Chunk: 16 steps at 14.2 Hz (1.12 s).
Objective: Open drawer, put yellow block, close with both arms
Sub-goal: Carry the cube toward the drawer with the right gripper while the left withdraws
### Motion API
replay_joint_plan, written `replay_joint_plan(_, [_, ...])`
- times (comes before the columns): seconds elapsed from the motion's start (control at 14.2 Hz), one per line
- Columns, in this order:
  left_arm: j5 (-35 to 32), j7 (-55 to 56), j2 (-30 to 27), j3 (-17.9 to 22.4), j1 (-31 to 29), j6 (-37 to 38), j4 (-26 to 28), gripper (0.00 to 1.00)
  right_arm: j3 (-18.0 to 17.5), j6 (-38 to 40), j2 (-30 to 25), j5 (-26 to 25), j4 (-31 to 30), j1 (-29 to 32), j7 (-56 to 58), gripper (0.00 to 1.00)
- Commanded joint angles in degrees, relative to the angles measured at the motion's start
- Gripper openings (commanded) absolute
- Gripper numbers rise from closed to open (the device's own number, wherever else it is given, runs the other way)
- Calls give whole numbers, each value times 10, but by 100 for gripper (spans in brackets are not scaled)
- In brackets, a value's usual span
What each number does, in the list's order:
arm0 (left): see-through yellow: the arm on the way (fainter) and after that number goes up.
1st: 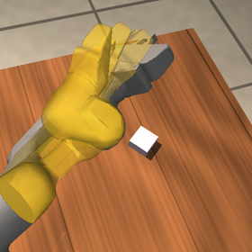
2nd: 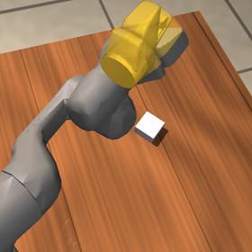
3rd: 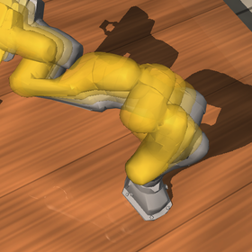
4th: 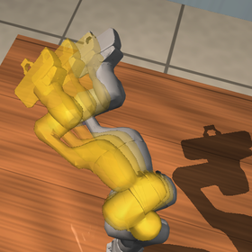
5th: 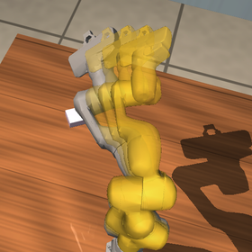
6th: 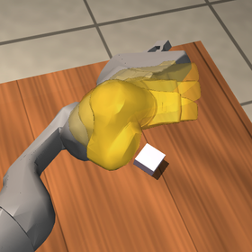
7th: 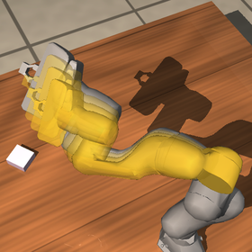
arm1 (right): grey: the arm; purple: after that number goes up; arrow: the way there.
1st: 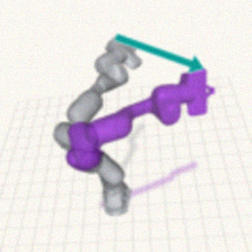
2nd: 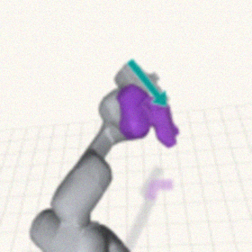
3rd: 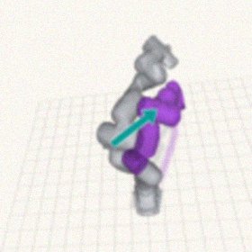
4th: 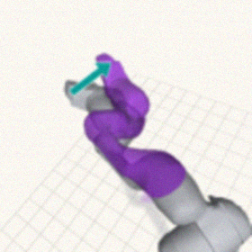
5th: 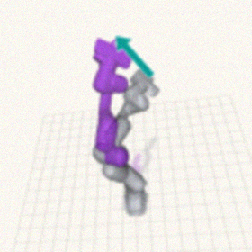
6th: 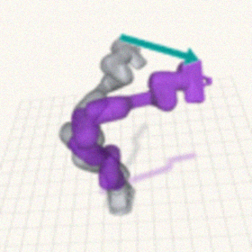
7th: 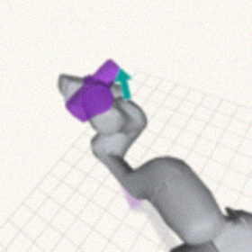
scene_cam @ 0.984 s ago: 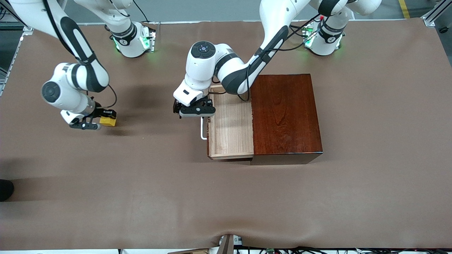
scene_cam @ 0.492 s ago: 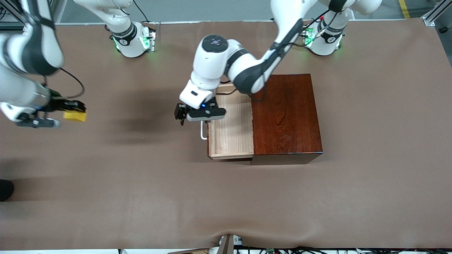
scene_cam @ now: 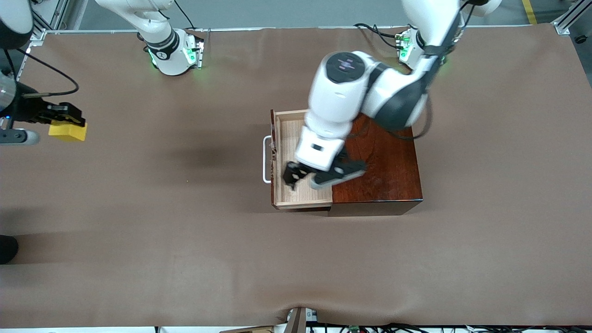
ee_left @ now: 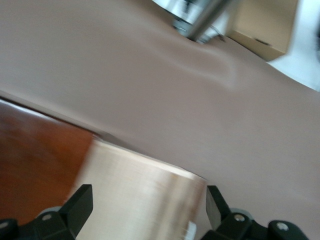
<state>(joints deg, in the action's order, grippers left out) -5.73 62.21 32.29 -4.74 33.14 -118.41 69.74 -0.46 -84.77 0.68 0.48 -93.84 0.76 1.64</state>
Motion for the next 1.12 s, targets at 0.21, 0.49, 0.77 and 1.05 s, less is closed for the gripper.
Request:
replay_joint_plan(0.21, [6, -188, -96, -8, -128, 128, 57, 100, 1, 5, 78, 65, 94, -171, -229, 0])
replay_joint_plan(0.49, [12, -345, -190, -11, -220, 133, 162, 100, 1, -46, 202, 91, 219, -299, -367, 0])
replay_joint_plan(0.77, [69, -528, -260, -10, -321, 141, 232, 100, 1, -147, 274, 108, 250, -367, -411, 0])
replay_joint_plan(1.05, [68, -644, -287, -8, -351, 214, 232, 100, 2, -257, 350, 108, 247, -389, -409, 0])
